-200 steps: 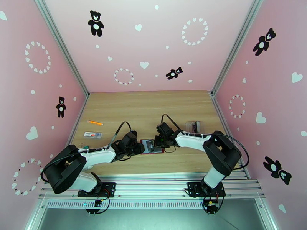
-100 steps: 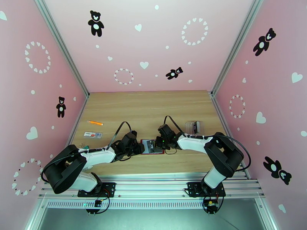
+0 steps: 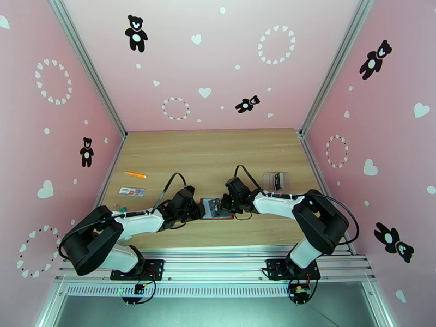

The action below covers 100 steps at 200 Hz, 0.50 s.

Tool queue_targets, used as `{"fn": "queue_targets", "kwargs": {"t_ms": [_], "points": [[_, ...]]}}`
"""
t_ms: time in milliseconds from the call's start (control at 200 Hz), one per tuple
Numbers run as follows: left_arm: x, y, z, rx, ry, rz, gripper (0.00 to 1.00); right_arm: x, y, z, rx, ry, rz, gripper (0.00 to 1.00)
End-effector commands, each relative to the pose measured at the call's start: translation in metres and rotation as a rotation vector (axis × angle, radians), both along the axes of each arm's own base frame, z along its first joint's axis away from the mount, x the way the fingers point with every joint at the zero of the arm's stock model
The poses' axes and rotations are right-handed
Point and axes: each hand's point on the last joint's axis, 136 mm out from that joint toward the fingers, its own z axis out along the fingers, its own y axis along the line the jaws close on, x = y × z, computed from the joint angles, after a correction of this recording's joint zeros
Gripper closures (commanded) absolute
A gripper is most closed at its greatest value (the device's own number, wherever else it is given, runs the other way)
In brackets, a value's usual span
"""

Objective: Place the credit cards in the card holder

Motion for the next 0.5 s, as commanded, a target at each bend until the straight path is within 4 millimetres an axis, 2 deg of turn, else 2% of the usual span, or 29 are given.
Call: {"fn": "queue_targets", "kwargs": {"t_ms": [0, 140, 305, 495], "points": [[-0.009, 0.008, -0.014, 0.038, 0.046, 0.005, 0.65, -0.004, -0.008, 0.007, -0.027, -0.006, 0.006, 0.71], [-0.01, 0.009, -0.015, 0.037, 0.047, 0.007, 0.65, -0.013, -0.004, 0.012, -0.011, 0.008, 0.052, 0.64], [-0.01, 0.007, -0.015, 0.032, 0.049, 0.001, 0.65, -0.018, -0.007, 0.015, -0.032, 0.004, 0.07, 0.63], [-0.011, 0.005, -0.014, 0.031, 0.046, -0.009, 0.65, -0.02, -0.005, 0.009, -0.048, 0.027, 0.083, 0.63]]}}
